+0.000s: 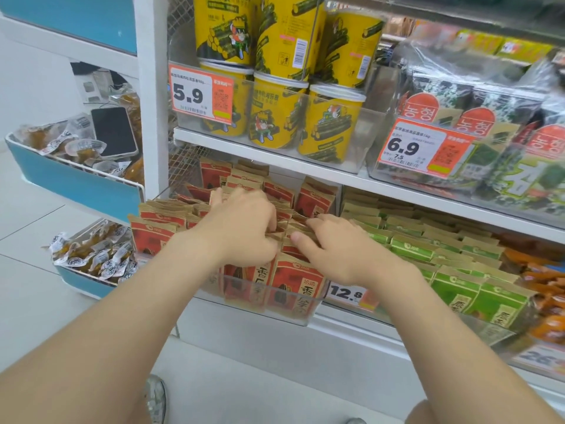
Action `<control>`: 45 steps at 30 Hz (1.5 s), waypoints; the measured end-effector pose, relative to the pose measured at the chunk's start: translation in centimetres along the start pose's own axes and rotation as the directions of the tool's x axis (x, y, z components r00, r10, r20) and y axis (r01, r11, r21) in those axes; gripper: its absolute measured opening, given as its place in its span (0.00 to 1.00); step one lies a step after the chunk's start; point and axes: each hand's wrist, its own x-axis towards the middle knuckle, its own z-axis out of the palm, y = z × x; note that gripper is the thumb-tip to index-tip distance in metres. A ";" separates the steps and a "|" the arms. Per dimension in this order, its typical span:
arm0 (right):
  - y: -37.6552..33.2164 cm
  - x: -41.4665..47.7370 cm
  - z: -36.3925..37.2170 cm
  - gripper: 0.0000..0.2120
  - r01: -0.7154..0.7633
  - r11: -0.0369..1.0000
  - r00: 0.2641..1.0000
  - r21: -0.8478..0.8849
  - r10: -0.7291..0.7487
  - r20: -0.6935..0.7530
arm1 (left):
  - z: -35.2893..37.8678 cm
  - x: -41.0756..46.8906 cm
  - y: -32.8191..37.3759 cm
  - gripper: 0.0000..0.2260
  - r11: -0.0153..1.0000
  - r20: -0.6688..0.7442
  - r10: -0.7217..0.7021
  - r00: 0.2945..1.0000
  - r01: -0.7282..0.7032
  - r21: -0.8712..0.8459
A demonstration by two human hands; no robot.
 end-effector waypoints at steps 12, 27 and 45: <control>0.6 0.2 0.5 0.35 -0.038 0.999 0.999 0.011 0.038 -0.026 | 0.7 5.7 -0.9 0.20 0.993 0.159 -0.079 0.984 0.091 -0.071; 2.8 -1.3 -1.4 0.04 0.230 0.925 0.942 0.304 -0.133 -0.308 | 0.7 1.3 -0.6 0.08 0.975 -0.292 0.003 0.956 -0.067 -0.210; 0.1 -5.3 -0.5 0.03 0.176 0.981 0.962 0.078 -0.154 -0.227 | 0.6 -4.3 2.0 0.11 0.968 -0.324 -0.095 0.941 0.012 -0.250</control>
